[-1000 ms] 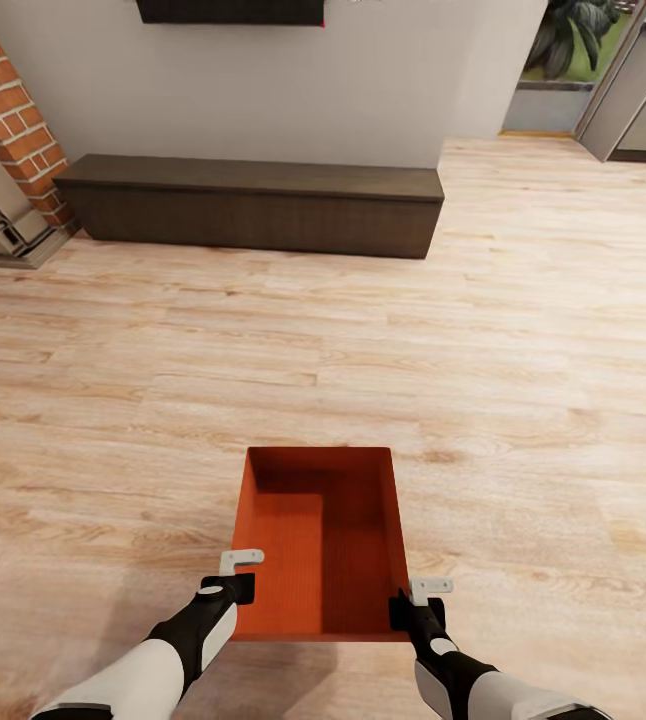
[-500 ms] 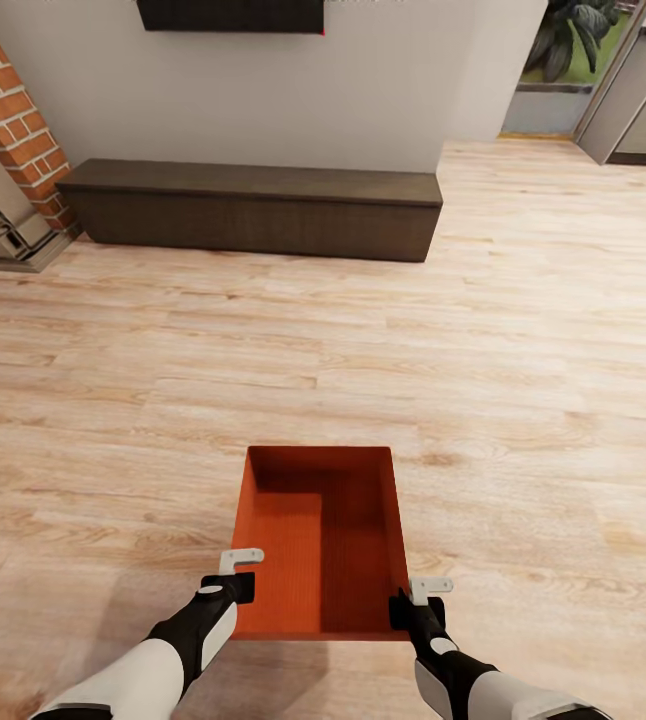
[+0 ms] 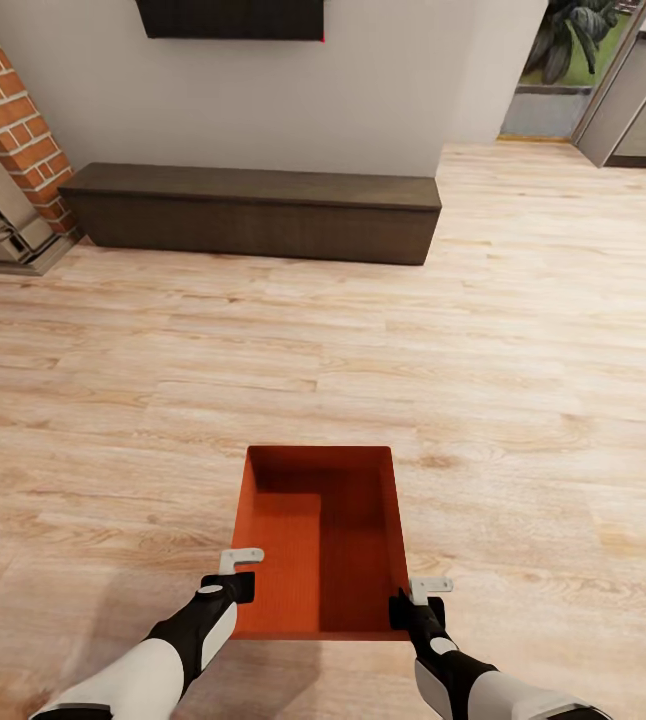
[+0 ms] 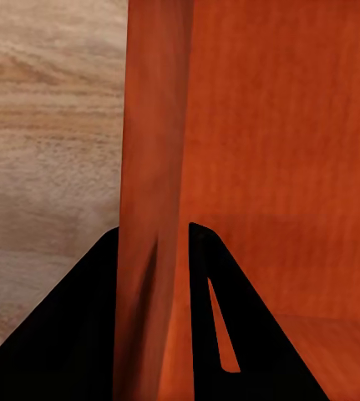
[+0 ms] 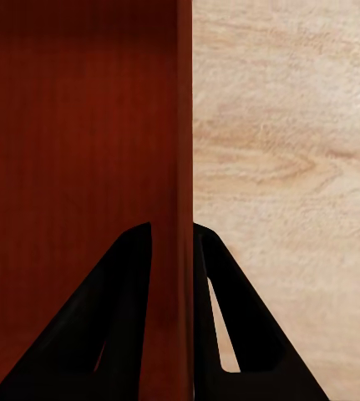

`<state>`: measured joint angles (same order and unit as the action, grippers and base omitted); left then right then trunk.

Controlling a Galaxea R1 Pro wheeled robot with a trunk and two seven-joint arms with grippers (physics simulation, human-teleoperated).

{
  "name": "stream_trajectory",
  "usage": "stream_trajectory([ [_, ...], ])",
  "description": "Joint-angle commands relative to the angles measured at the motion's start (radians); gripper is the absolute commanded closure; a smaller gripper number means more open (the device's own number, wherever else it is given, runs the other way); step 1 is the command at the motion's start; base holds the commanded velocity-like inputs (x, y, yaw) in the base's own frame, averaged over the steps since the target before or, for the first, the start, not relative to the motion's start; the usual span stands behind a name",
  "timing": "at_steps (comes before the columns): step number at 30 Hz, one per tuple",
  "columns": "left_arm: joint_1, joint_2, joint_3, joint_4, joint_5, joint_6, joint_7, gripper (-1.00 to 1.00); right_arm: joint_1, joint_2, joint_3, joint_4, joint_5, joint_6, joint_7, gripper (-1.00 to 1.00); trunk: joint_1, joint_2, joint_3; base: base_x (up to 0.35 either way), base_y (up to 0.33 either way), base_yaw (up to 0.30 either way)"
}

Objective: Move the two storage containers from the living room to the garage. In the garage, place one container on the floor and stack the other container on top of it (either order is fine).

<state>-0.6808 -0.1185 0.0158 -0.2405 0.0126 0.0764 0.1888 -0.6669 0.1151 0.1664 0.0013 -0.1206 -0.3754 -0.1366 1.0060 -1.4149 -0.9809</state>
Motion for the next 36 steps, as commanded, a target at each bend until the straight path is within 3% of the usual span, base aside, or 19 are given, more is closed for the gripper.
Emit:
stream_trajectory([
  [1, 0.000, 0.000, 0.011, -0.005, -0.008, 0.006, 0.008, 1.00, 0.000, 0.000, -0.027, 0.003, -0.034, -0.007, -0.008, 1.00, -0.004, 0.007, 0.003, 0.000, 0.000, 0.000],
  [17, 0.000, 0.000, 0.010, -0.004, -0.010, 0.006, 0.008, 1.00, 0.000, 0.000, -0.027, 0.003, -0.035, -0.007, -0.008, 1.00, -0.065, 0.119, 0.054, 0.000, 0.000, 0.000],
  [36, 0.000, 0.000, 0.010, -0.007, -0.010, 0.006, 0.015, 1.00, 0.000, 0.001, -0.027, 0.003, -0.034, -0.008, -0.009, 1.00, -0.138, 0.252, 0.141, 0.000, 0.000, -0.060],
])
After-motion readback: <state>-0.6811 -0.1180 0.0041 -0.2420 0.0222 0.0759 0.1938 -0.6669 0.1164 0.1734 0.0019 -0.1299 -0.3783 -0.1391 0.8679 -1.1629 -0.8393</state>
